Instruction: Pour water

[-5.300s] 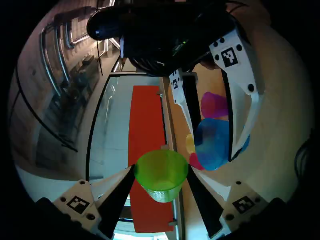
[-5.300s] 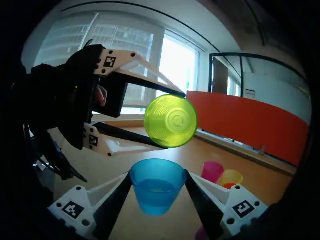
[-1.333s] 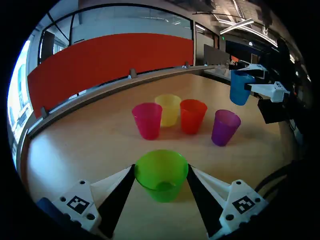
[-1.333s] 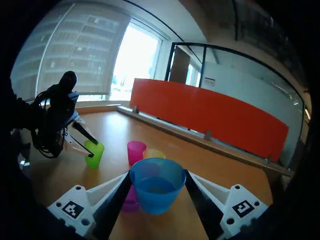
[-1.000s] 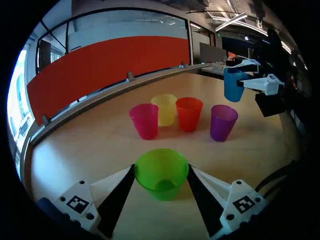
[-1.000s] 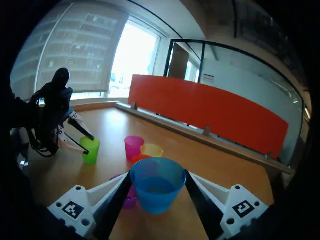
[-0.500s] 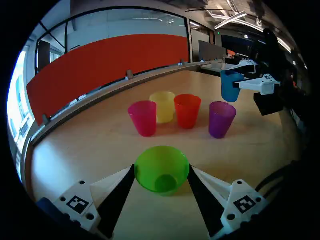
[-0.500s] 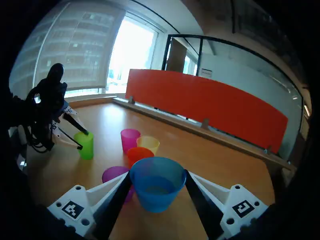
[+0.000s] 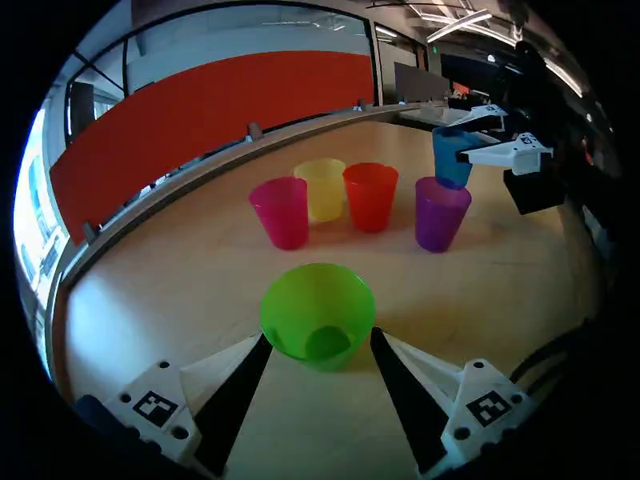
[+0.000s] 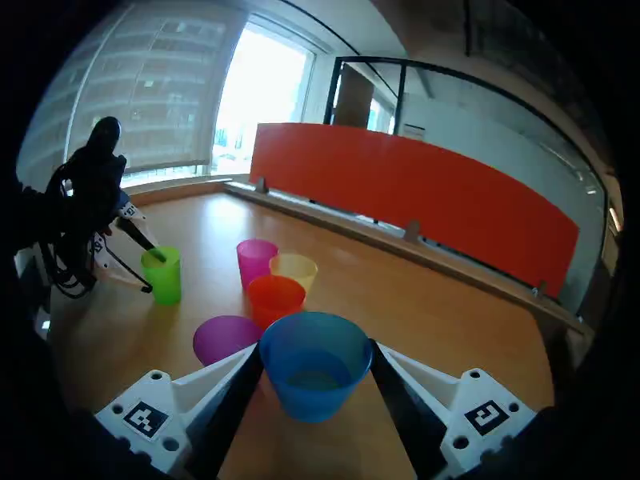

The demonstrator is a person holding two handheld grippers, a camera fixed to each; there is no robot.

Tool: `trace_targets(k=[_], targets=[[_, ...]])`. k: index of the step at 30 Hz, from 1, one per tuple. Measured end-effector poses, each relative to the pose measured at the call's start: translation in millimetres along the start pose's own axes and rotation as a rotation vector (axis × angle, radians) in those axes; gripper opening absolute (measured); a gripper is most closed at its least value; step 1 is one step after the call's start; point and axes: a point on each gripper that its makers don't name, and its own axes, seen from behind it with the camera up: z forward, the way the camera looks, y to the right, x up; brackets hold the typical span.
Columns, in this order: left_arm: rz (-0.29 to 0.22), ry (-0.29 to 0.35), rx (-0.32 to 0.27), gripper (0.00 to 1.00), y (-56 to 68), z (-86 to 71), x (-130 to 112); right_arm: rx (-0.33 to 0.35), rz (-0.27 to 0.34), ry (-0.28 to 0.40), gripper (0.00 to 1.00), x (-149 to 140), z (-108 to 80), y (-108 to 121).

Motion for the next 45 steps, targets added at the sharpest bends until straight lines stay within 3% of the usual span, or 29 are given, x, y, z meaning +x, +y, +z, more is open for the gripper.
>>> trace_targets(k=[14,30,45], targets=[[0.000,-0.012,0.031,0.90,-0.6,-17.5,-10.8,0.020,0.006,-0.090,0.94,-32.1,12.7,2.1],[-0.101,0.058,0.090,0.90,-10.6,-58.2,-6.5,0.043,0.054,-0.144,0.94,-53.8,14.8,1.1],[-0.150,0.086,0.113,0.90,-11.0,-77.7,-11.8,0.036,0.059,-0.156,0.96,-57.1,12.7,3.0]])
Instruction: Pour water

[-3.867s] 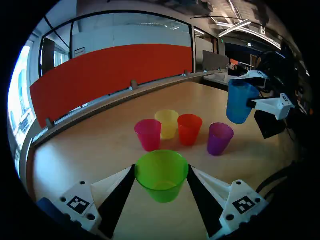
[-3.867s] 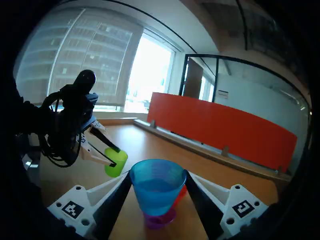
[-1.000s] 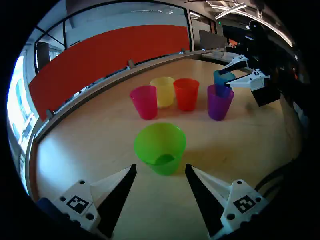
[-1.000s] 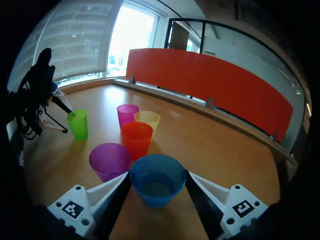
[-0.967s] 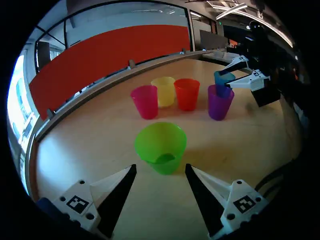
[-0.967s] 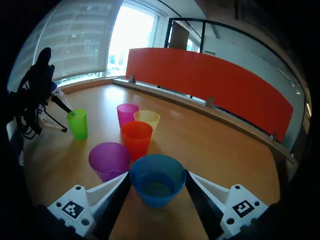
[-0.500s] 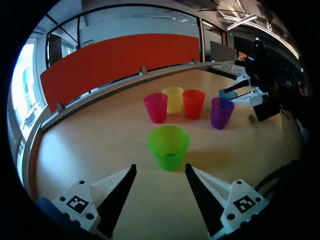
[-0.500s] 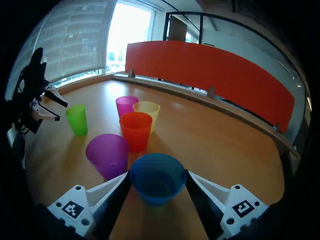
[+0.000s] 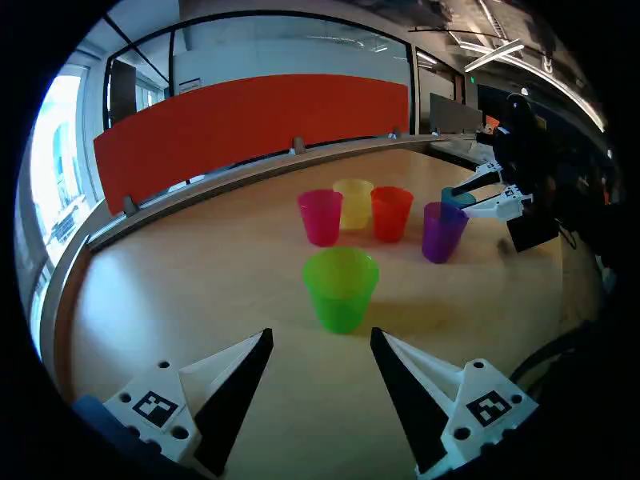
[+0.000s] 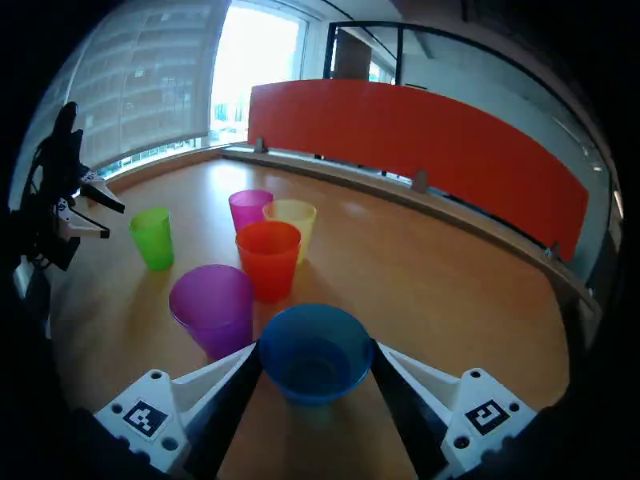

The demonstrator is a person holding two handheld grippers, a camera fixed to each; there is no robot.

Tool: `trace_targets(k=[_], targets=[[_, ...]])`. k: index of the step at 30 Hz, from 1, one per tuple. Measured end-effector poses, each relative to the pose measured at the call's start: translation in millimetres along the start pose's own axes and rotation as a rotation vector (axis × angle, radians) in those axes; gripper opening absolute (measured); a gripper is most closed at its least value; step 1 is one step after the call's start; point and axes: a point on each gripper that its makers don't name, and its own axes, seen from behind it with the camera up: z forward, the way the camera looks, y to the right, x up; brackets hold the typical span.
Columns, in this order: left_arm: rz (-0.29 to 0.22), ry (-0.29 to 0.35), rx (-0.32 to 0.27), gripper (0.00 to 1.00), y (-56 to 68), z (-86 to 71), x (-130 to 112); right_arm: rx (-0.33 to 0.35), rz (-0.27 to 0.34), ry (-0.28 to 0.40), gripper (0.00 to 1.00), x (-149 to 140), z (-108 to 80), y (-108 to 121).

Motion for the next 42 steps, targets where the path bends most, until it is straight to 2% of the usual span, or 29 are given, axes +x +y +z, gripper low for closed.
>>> trace_targets(k=[15,29,42], targets=[[-0.034,0.020,0.030,0.90,-8.9,-11.5,-2.2,-0.022,-0.001,-0.024,1.00,-12.1,-2.6,3.0],[-0.073,0.051,0.105,0.90,-33.9,-26.5,-10.0,-0.045,0.030,-0.025,1.00,-23.6,-21.7,2.4],[-0.110,0.133,0.214,0.90,-68.1,-43.2,0.3,-0.123,0.063,0.001,1.00,-35.4,-55.5,14.6]])
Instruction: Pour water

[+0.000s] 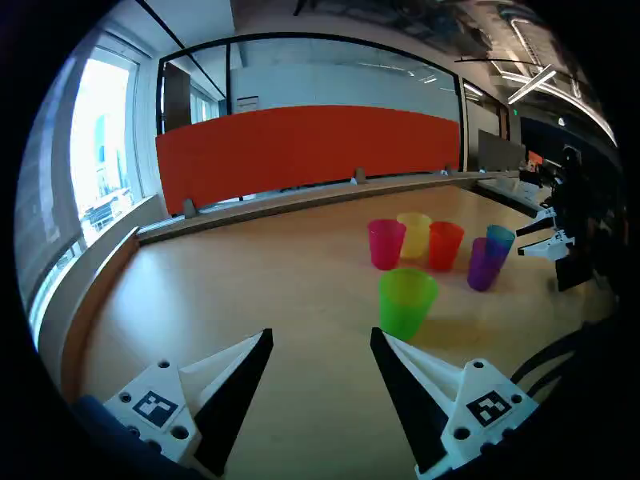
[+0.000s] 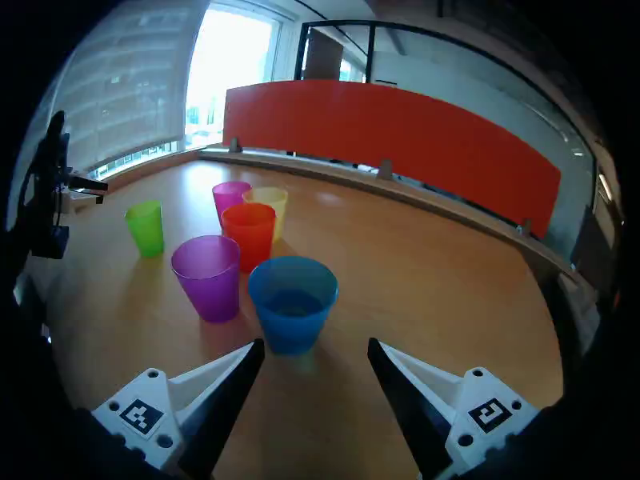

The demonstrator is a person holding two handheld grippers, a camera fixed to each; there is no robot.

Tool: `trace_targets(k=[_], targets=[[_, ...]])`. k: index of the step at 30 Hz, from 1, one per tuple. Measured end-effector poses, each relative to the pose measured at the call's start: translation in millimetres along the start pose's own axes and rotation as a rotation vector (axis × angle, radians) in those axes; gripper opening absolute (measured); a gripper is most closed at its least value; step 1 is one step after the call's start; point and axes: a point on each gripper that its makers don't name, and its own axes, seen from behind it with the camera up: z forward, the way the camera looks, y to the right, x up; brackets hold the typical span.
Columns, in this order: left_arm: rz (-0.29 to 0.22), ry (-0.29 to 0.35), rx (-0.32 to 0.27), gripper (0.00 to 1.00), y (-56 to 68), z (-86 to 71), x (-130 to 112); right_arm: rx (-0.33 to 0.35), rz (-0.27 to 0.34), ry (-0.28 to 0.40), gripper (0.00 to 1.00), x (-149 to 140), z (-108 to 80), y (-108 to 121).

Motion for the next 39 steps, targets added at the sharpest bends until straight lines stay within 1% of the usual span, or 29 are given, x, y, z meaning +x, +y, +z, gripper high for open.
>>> trace_targets(k=[6,12,17,23,27,32,36,39], targets=[[-0.014,0.027,0.031,0.90,-9.4,-2.6,1.3,-0.070,0.020,0.023,1.00,-1.9,-15.2,17.5],[-0.024,0.052,0.064,0.90,-19.1,-6.1,3.6,-0.122,0.069,0.087,1.00,11.4,-30.2,31.6],[-0.018,0.082,0.094,0.90,-27.1,-11.0,10.5,-0.174,0.096,0.150,1.00,25.2,-40.0,44.9],[-0.011,0.120,0.140,0.90,-38.5,-15.5,18.5,-0.249,0.124,0.245,1.00,46.9,-49.7,62.2],[-0.022,0.147,0.160,0.90,-44.1,-18.1,23.2,-0.291,0.144,0.315,1.00,62.7,-56.1,71.6],[-0.040,0.197,0.188,0.90,-53.3,-24.4,33.5,-0.337,0.171,0.401,1.00,80.5,-62.3,83.0],[-0.047,0.236,0.201,0.90,-57.0,-27.2,41.8,-0.363,0.188,0.484,1.00,101.7,-70.2,86.6],[-0.047,0.263,0.212,0.90,-58.8,-27.5,45.9,-0.378,0.186,0.549,1.00,116.3,-74.0,84.9]])
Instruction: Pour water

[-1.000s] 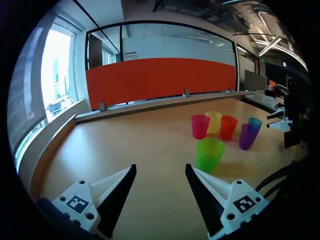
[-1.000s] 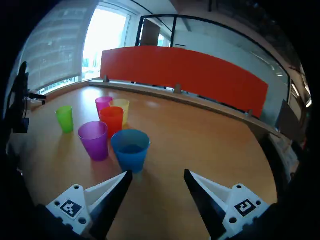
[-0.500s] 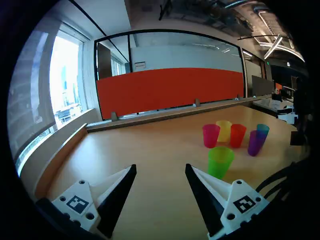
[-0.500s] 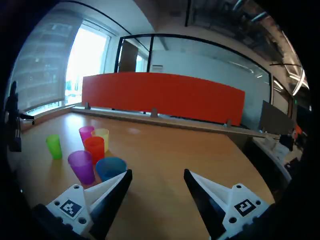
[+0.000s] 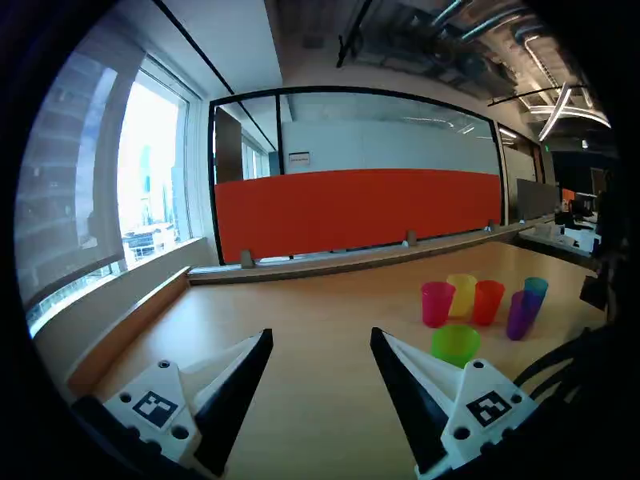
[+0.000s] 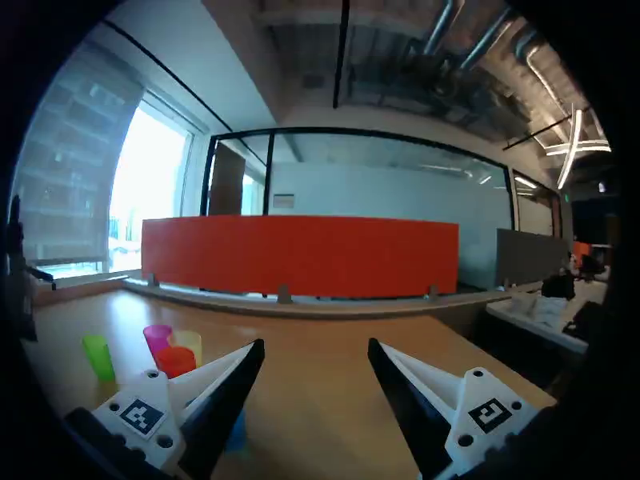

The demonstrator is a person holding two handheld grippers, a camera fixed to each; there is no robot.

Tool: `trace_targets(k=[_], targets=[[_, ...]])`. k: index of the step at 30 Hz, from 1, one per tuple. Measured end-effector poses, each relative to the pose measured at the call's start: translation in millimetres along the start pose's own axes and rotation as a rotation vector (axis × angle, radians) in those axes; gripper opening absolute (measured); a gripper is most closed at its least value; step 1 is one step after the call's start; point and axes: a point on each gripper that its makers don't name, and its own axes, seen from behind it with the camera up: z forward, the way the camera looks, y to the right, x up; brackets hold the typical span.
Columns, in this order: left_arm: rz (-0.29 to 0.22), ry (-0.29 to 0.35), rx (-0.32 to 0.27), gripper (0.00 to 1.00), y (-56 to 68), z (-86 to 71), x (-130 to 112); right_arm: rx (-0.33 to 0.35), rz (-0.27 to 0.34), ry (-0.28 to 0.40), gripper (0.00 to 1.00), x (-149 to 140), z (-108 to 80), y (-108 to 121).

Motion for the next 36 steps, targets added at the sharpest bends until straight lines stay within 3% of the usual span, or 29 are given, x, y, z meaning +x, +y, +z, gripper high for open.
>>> trace_targets(k=[4,24,36], targets=[[-0.004,0.022,0.015,0.90,-2.1,2.2,2.0,-0.013,-0.009,0.036,1.00,4.5,5.8,-5.6],[-0.063,0.083,0.058,0.90,-18.3,13.6,0.8,-0.014,0.054,0.058,1.00,0.9,28.4,-32.9],[-0.073,0.118,0.060,0.90,-12.3,34.6,4.1,-0.034,0.054,0.033,1.00,-17.0,32.3,-37.7]])
